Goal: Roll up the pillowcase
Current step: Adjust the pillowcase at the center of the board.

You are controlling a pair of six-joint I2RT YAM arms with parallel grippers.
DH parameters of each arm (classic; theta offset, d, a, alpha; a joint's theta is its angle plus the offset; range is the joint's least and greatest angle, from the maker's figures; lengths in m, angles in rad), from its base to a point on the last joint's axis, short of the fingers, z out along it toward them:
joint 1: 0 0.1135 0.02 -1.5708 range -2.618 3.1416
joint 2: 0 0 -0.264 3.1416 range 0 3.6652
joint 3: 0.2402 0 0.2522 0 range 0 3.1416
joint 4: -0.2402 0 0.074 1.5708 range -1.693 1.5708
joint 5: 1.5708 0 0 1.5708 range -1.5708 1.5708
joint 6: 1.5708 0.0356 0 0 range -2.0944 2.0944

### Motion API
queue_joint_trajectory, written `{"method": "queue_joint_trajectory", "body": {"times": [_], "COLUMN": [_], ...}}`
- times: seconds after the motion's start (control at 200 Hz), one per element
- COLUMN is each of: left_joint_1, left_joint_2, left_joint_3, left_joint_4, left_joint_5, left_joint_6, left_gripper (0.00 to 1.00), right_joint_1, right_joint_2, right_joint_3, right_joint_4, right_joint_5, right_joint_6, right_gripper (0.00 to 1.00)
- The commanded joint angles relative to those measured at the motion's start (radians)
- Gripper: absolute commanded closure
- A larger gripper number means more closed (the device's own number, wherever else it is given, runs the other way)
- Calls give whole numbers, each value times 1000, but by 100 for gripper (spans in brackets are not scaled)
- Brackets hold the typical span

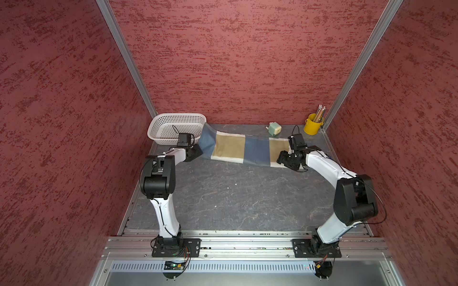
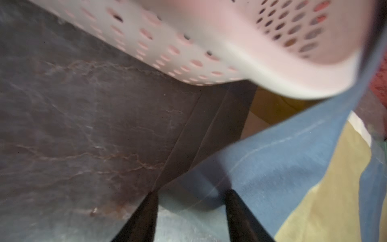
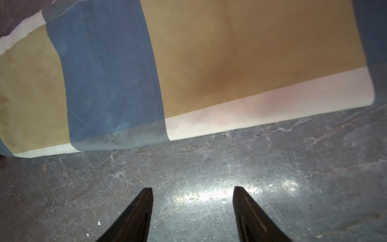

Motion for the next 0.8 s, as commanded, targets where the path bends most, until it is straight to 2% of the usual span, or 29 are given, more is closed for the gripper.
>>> {"method": "queue_joint_trajectory", "body": {"times": [0.0, 0.085, 0.19, 0.321, 0.471, 0.791], "left_joint_1": [-2, -6, -22, -66, -119, -189], "left_joint_2": [19, 6, -43, -155, -316, -700], "left_joint_3": [30, 21, -14, -97, -251, -647], "left_joint_4": [-25, -26, -20, -27, -42, -200], "left_joint_5": [38, 39, 43, 34, -18, -144], "left_joint_6": [15, 2, -9, -73, -190, -371], "left_gripper": [63, 85, 100, 100, 100, 100], "right_joint_1": [2, 2, 4, 9, 11, 10], "right_joint_2": [-59, -72, -79, -75, -3, 109], "right_joint_3": [13, 16, 16, 11, 24, 20], "right_joint_4": [12, 4, -7, -38, -120, -61], "right_joint_5": [8, 9, 16, 66, 144, 61], "right_joint_6": [-14, -18, -24, -35, -5, 49], "right_gripper": [34, 34, 34, 35, 34, 35]}}
